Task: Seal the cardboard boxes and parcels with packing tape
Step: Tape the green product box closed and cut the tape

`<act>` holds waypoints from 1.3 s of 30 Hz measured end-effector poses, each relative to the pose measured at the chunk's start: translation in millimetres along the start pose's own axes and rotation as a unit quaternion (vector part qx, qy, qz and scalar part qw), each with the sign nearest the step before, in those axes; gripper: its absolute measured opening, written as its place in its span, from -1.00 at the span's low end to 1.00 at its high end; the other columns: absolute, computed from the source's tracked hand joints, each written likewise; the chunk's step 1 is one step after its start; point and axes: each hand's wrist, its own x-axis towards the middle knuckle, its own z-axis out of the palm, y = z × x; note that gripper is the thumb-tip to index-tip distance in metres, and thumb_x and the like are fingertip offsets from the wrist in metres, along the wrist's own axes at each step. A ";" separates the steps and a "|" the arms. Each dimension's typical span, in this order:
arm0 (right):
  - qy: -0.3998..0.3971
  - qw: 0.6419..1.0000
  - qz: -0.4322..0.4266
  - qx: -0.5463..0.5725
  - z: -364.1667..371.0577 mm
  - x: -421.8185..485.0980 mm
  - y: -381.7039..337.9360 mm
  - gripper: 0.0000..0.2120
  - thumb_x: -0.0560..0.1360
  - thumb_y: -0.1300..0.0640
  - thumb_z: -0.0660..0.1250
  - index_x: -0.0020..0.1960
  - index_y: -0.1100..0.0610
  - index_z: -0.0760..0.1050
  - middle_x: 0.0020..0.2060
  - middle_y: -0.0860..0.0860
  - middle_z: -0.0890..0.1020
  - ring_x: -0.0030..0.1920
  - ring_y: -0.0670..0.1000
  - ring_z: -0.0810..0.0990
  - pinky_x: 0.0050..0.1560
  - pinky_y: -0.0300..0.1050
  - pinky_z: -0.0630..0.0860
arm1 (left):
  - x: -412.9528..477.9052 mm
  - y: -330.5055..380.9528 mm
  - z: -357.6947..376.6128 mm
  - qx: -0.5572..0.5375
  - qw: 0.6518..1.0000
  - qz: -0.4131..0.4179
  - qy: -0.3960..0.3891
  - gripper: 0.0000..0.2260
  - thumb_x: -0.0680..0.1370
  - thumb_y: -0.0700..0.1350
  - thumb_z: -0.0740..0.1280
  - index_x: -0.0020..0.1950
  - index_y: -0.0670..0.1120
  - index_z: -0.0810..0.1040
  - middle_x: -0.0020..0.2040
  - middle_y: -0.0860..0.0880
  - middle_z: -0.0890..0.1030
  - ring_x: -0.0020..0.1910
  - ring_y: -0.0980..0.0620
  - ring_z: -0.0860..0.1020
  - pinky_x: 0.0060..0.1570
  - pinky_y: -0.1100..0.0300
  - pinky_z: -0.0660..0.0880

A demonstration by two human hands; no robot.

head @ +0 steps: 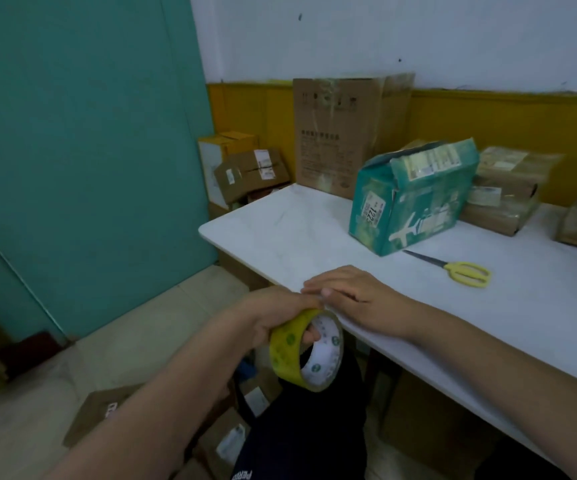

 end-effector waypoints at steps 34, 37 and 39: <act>0.178 0.949 0.242 -0.099 -289.1 10.0 -27.2 -0.86 0.50 0.08 0.38 -0.19 0.12 0.61 -0.31 -0.01 0.68 -0.28 -0.16 0.63 -0.25 -0.34 0.47 | 26.8 226.3 44.4 0.192 0.908 0.372 0.016 -0.73 0.53 0.18 0.38 0.19 0.13 0.55 -0.05 0.04 0.70 -0.13 0.08 0.68 0.04 -0.01 0.62; 0.207 0.929 0.241 -0.189 -304.5 15.8 -22.3 -0.84 0.54 0.06 0.31 -0.14 0.11 0.57 -0.20 -0.06 0.64 -0.16 -0.09 0.61 -0.25 -0.38 0.39 | 37.9 249.2 52.4 0.178 0.900 0.397 -0.016 -0.69 0.54 0.19 0.35 0.23 0.11 0.59 0.03 0.02 0.71 -0.11 0.13 0.68 0.00 0.11 0.64; 0.205 0.931 0.260 -0.152 -312.3 16.8 -13.6 -0.83 0.59 0.10 0.30 -0.11 0.17 0.56 -0.28 -0.08 0.66 -0.26 -0.12 0.66 -0.28 -0.32 0.50 | 43.2 257.2 58.2 0.173 0.894 0.414 -0.007 -0.68 0.56 0.18 0.33 0.23 0.07 0.60 -0.07 0.00 0.73 -0.17 0.09 0.69 -0.14 0.18 0.64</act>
